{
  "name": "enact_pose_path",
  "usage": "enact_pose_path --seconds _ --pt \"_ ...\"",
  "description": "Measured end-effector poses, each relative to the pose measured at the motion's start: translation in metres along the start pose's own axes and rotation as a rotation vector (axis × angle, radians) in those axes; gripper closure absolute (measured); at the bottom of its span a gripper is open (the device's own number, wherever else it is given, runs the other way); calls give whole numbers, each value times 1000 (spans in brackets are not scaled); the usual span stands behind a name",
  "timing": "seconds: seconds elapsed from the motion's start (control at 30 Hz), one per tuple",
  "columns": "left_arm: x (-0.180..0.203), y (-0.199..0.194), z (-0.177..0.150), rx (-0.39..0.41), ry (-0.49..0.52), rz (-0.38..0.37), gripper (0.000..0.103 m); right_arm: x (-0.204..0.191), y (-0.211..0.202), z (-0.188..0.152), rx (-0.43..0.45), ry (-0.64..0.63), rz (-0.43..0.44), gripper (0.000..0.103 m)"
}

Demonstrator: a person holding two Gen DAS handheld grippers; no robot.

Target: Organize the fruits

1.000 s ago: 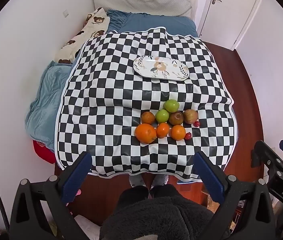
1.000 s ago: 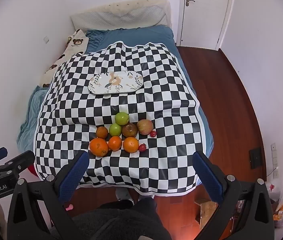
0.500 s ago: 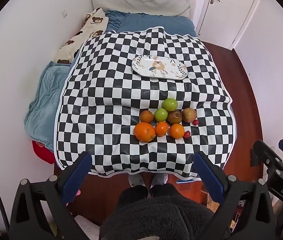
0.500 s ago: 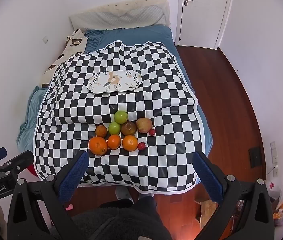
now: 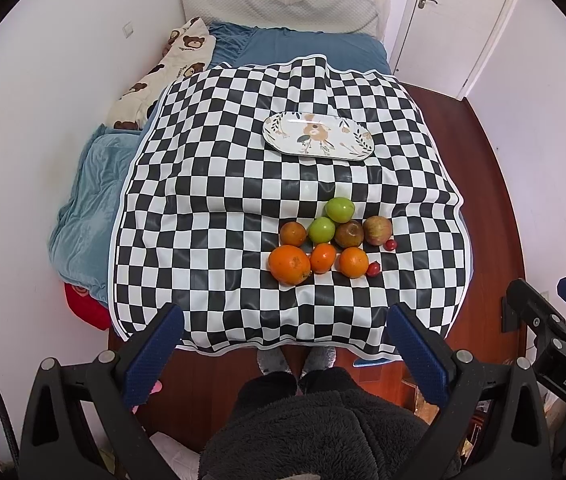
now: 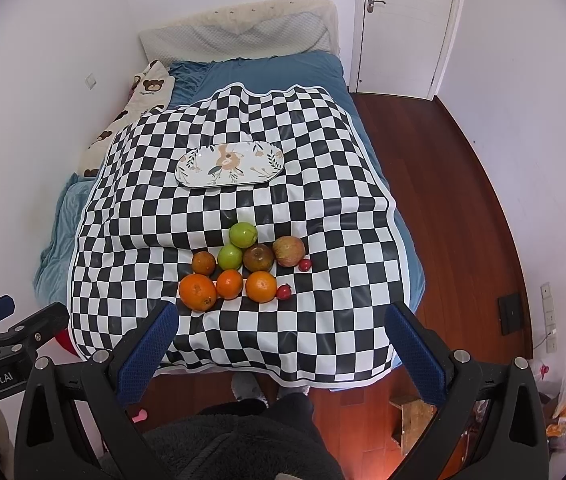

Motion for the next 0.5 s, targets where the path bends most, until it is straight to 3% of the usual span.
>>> enact_pose_path --seconds 0.5 --pt "0 0 0 2 -1 0 0 0 0 0 1 2 0 0"
Point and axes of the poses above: each gripper's, at about its wrist camera, not at the fingertips, and y roughly the way its jaws point, x to its right, z to its top, the point moved 4 cm from there along y, roughly the way its jaws point, and after that the axes turned 11 degrees about x, right-handed, at the moved point
